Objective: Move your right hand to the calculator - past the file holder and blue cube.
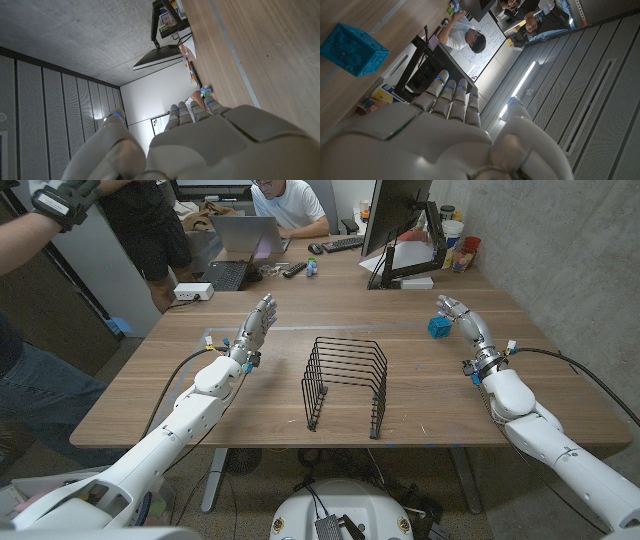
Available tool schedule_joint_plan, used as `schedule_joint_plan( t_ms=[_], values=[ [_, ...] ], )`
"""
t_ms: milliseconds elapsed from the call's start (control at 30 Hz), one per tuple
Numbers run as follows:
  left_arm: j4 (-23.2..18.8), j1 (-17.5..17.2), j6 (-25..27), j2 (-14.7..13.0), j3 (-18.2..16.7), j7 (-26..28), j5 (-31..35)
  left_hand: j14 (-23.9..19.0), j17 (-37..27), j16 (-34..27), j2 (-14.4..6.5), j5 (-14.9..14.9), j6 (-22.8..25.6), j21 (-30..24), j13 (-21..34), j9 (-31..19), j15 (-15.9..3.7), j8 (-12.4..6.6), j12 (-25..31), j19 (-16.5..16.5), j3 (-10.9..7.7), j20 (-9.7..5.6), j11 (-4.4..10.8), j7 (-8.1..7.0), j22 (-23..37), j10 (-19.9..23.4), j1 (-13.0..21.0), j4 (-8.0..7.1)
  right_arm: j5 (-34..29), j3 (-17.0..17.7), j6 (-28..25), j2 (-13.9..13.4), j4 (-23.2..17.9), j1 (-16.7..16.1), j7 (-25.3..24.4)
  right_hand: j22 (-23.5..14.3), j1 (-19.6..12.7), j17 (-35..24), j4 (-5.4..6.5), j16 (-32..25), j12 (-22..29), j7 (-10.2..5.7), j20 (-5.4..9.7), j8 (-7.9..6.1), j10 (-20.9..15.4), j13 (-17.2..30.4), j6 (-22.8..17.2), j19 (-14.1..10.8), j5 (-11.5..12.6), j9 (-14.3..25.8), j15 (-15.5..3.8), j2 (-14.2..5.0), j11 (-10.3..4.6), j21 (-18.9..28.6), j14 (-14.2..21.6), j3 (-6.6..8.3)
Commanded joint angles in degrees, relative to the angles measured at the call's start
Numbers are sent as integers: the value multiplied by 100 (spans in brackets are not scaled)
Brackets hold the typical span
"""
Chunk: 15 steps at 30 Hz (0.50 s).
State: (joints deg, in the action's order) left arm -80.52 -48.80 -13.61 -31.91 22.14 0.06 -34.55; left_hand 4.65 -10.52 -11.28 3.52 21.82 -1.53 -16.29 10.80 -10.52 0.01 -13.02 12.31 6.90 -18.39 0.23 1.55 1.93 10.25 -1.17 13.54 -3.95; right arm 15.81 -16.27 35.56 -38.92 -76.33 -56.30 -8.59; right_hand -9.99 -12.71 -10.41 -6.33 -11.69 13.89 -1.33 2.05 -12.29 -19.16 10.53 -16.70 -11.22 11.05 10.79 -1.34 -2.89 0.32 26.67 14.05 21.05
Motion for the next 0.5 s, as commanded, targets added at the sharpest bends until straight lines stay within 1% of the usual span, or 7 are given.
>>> schedule_joint_plan(
  t_ms=[33,233,500],
  values=[
    [70,64,0,15,10,-28,6,-2,-26,23,6,6,25,20,8,-28,13,33,-22,1,10,39,14,25,30,32,55,3,-352,102,-169,-208,-229,-189,-281,-14,-59,-16,-29,-43,37,-10,131,-35,-64,18,-33,-62,24,29,-8,8,-19,-33,41,8],
    [112,105,-1,22,15,-44,13,-3,-26,24,3,5,26,28,8,-29,12,40,-25,1,15,39,14,15,31,33,59,4,-589,114,-272,-290,-340,-250,-429,-14,-60,-16,-33,-35,34,-23,82,-31,-72,18,-43,-85,27,30,-16,4,-15,-40,45,11],
    [152,138,5,27,20,-56,17,7,-26,30,-2,3,38,39,8,-29,7,46,-29,-3,23,33,21,14,31,30,65,4,-790,143,-361,-357,-452,-323,-595,-14,-65,-17,-39,-31,34,-31,65,-31,-88,19,-63,-97,32,31,-30,-2,-28,-54,64,17]
  ],
)
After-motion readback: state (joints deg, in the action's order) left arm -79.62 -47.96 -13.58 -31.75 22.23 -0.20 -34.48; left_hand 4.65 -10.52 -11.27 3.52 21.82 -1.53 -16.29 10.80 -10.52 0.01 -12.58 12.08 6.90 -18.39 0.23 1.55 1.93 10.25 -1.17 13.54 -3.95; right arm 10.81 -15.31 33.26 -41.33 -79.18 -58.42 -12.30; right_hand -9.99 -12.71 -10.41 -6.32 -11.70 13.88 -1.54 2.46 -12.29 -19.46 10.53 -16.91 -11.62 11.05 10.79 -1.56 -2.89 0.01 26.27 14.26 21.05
